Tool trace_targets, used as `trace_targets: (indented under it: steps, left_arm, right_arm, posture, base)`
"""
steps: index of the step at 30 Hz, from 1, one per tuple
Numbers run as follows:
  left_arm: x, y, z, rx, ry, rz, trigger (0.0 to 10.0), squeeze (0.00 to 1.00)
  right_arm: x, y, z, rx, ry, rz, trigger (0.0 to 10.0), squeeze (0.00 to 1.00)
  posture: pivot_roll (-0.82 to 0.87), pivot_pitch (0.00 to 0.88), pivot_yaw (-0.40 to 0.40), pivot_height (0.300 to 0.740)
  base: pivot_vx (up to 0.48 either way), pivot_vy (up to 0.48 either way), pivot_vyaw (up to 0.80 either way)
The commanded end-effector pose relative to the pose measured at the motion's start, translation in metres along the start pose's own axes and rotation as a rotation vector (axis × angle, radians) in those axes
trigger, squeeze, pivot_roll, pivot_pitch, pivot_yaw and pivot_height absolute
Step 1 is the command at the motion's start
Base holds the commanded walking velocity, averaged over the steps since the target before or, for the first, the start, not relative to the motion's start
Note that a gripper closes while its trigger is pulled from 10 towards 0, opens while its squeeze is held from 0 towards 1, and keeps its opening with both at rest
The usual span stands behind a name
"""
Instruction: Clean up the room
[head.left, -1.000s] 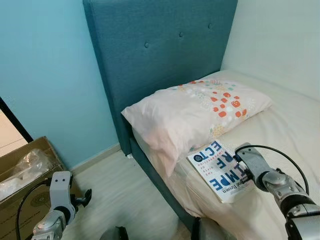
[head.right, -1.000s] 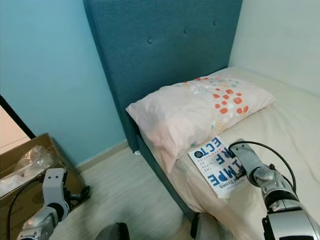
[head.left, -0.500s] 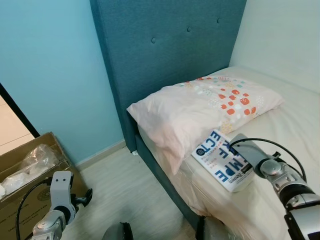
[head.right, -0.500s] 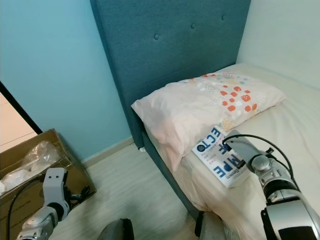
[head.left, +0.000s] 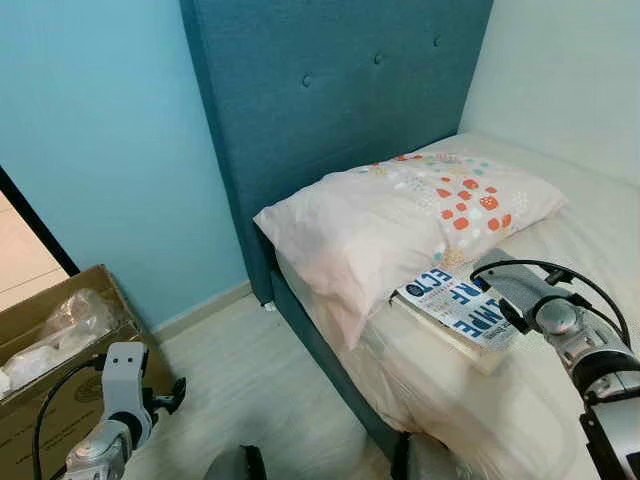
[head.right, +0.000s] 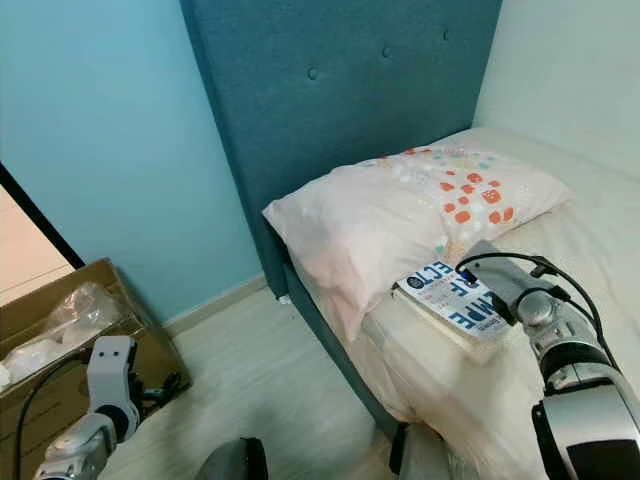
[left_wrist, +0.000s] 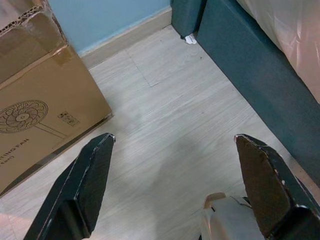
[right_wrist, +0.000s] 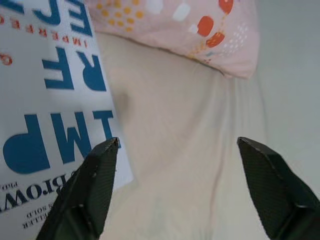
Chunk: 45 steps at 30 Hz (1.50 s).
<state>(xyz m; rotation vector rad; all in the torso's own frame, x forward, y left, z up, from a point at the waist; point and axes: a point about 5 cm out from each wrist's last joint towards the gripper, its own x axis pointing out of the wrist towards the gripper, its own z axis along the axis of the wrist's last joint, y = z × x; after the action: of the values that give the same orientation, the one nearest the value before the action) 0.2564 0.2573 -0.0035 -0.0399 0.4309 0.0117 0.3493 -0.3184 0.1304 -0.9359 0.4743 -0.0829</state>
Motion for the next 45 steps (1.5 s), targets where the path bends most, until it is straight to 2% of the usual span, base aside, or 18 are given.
trace_targets:
  steps: [1,3,4,6,7,8,10,17,19,20,21,22,24,27,35,37,42,45]
  left_arm:
    - [0.002,-0.001,0.000,0.003,0.013,0.004,10.0,0.00]
    - [0.002,-0.001,0.000,0.003,0.013,0.004,10.0,0.00]
    - [0.005,-0.004,0.002,-0.009,0.016,0.015,10.0,0.00]
    - [0.005,-0.004,0.002,-0.009,0.016,0.015,10.0,0.00]
    - [0.006,-0.005,0.002,-0.016,0.022,0.026,10.0,0.00]
    - [0.006,-0.005,0.002,-0.016,0.022,0.026,10.0,0.00]
    - [0.011,-0.010,0.004,-0.038,0.029,0.046,10.0,0.00]
    - [0.018,-0.017,0.014,-0.076,0.004,0.043,10.0,0.00]
    - [0.025,-0.023,0.030,-0.114,-0.055,0.016,10.0,0.00]
    - [0.025,-0.023,0.030,-0.114,-0.055,0.016,10.0,0.00]
    - [0.029,-0.027,0.039,-0.125,-0.083,0.001,10.0,0.00]
    - [0.029,-0.027,0.039,-0.125,-0.083,0.001,10.0,0.00]
    - [0.034,-0.030,0.050,-0.124,-0.105,-0.004,10.0,0.00]
    - [0.035,-0.035,0.046,-0.119,-0.074,0.008,10.0,0.00]
    - [0.027,-0.043,0.012,-0.095,0.055,0.032,10.0,0.00]
    - [0.014,-0.037,-0.020,-0.122,0.173,0.092,10.0,0.00]
    - [0.010,-0.035,-0.028,-0.136,0.202,0.109,10.0,0.00]
    - [-0.004,-0.029,-0.051,-0.164,0.287,0.157,10.0,0.00]
  right_arm:
    - [0.002,-0.006,0.012,0.113,-0.045,-0.012,10.0,1.00]
    - [0.002,-0.006,0.012,0.113,-0.045,-0.012,10.0,1.00]
    - [0.004,0.005,0.029,0.405,-0.103,0.060,10.0,0.00]
    - [0.004,0.005,0.029,0.405,-0.103,0.060,10.0,0.00]
    - [0.005,0.019,0.045,0.596,-0.162,0.138,10.0,0.00]
    - [0.005,0.019,0.045,0.596,-0.162,0.138,10.0,0.00]
    - [0.002,0.059,0.078,0.869,-0.286,0.316,10.0,0.00]
    - [-0.007,0.105,0.096,1.000,-0.346,0.447,10.0,0.00]
    - [-0.019,0.147,0.086,1.045,-0.293,0.527,10.0,0.00]
    - [-0.019,0.147,0.086,1.045,-0.293,0.527,10.0,0.00]
    - [-0.025,0.168,0.077,1.051,-0.246,0.564,10.0,0.00]
    - [-0.025,0.168,0.077,1.051,-0.246,0.564,10.0,0.00]
    - [-0.036,0.194,0.060,1.036,-0.173,0.618,10.0,0.00]
    - [-0.045,0.210,0.050,1.008,-0.131,0.665,10.0,0.00]
    - [-0.055,0.229,0.046,0.882,-0.109,0.720,10.0,0.00]
    - [-0.059,0.237,0.036,0.779,-0.074,0.731,10.0,0.00]
    - [-0.061,0.239,0.033,0.768,-0.061,0.732,10.0,0.00]
    - [-0.061,0.239,0.030,0.744,-0.049,0.742,10.0,0.00]
  posture:
    - [0.00,0.072,0.015,0.574]
    - [0.00,0.072,0.015,0.574]
    - [-0.02,0.039,0.002,0.574]
    - [-0.02,0.039,0.002,0.574]
    - [-0.02,0.022,-0.003,0.574]
    - [-0.02,0.022,-0.003,0.574]
    - [-0.04,0.000,-0.015,0.574]
    - [-0.05,0.000,-0.014,0.574]
    - [-0.07,0.000,-0.014,0.584]
    - [-0.07,0.000,-0.014,0.584]
    - [-0.08,0.000,-0.017,0.589]
    - [-0.08,0.000,-0.017,0.589]
    - [-0.08,0.000,-0.021,0.599]
    - [-0.09,0.000,-0.025,0.613]
    - [-0.12,0.000,-0.022,0.638]
    - [-0.13,0.000,-0.018,0.652]
    - [-0.13,0.000,-0.019,0.657]
    - [-0.15,0.000,-0.023,0.667]
  base:
    - [0.000,0.000,0.00]
    - [0.000,0.000,0.00]
    - [0.000,0.000,0.00]
    - [0.000,0.000,0.00]
    - [0.000,0.000,0.00]
    - [0.000,0.000,0.00]
    - [0.000,0.000,0.00]
    - [0.000,0.000,0.00]
    - [0.000,0.000,0.00]
    - [0.000,0.000,0.00]
    - [0.000,0.000,0.00]
    - [0.000,0.000,0.00]
    - [0.000,0.000,0.00]
    - [0.000,0.000,0.00]
    - [0.000,0.000,0.00]
    - [0.000,0.000,0.00]
    - [0.000,0.000,0.00]
    - [0.000,0.000,0.00]
